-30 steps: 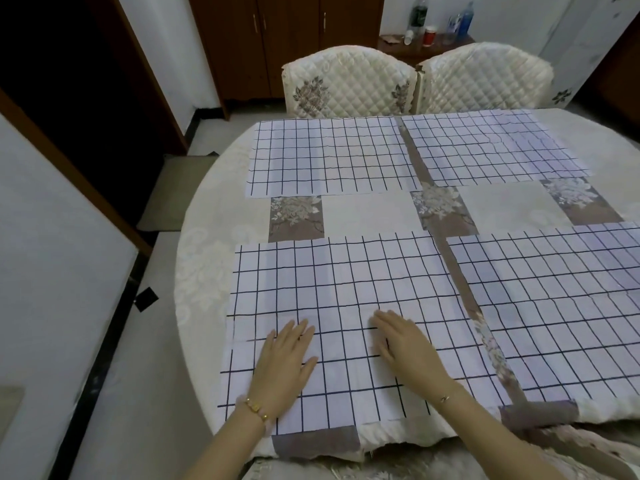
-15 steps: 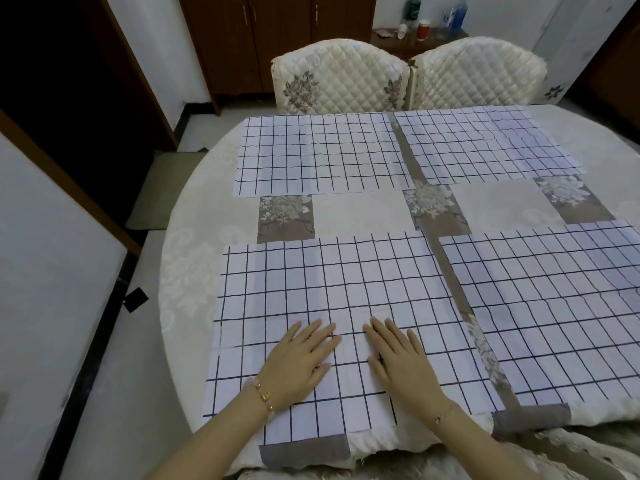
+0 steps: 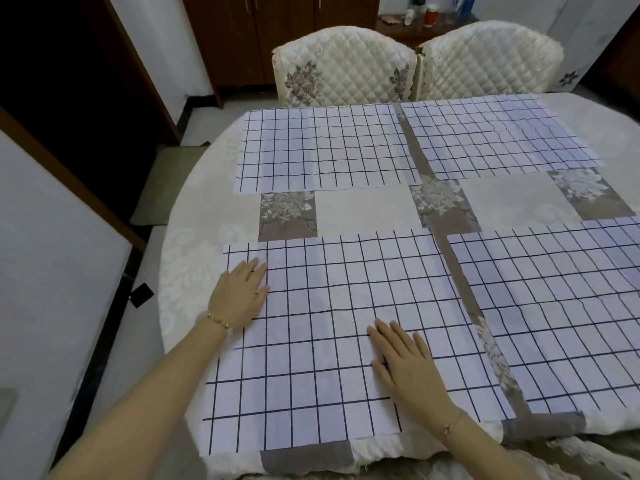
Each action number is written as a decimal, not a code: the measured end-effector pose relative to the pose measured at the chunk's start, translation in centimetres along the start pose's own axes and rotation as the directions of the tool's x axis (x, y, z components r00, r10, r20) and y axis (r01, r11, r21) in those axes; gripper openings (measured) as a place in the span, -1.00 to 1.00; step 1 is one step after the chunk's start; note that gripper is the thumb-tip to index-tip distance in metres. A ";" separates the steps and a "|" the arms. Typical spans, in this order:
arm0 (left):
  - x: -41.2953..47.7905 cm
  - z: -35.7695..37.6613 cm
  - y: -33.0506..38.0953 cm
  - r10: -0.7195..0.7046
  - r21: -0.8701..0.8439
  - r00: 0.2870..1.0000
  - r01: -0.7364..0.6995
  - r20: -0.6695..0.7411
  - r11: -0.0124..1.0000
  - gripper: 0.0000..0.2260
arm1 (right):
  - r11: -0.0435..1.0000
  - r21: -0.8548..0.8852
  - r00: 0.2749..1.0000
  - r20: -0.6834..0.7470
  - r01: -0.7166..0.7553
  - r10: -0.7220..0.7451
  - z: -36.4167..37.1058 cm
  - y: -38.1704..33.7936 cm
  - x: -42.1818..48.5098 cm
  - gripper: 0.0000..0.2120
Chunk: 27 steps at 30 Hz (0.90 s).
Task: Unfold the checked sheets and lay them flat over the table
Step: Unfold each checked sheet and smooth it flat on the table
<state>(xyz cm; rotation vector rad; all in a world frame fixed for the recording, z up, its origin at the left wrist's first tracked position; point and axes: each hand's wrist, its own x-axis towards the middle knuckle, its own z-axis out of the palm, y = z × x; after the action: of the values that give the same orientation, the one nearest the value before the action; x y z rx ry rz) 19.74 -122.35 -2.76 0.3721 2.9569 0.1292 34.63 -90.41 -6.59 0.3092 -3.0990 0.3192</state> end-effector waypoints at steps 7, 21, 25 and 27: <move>-9.9 2.2 8.5 0.152 -0.100 0.987 -0.156 -0.044 0.983 -0.45 | 0.992 -0.067 0.994 -0.017 0.108 -0.110 -1.9 0.9 1.4 -0.57; -13.4 3.5 9.6 0.122 -0.037 0.990 -0.120 0.068 0.992 -0.50 | 0.967 0.072 0.969 0.044 -0.246 0.243 -4.9 10.2 10.9 -0.61; -13.3 3.1 9.8 0.106 -0.057 0.990 -0.101 0.090 0.993 -0.53 | 0.954 0.117 0.960 0.092 -0.275 0.265 -5.6 9.2 11.0 -0.79; -13.4 3.3 9.9 0.133 -0.053 0.989 -0.130 0.070 0.990 -0.59 | 0.950 0.139 0.959 0.084 -0.280 0.270 -6.4 8.2 10.7 -0.79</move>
<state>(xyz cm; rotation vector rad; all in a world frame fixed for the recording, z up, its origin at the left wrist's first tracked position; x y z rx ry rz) 35.42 -115.98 -2.99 0.5529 2.8506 0.1975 22.49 -83.32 -1.63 -0.1195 -3.1861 0.5590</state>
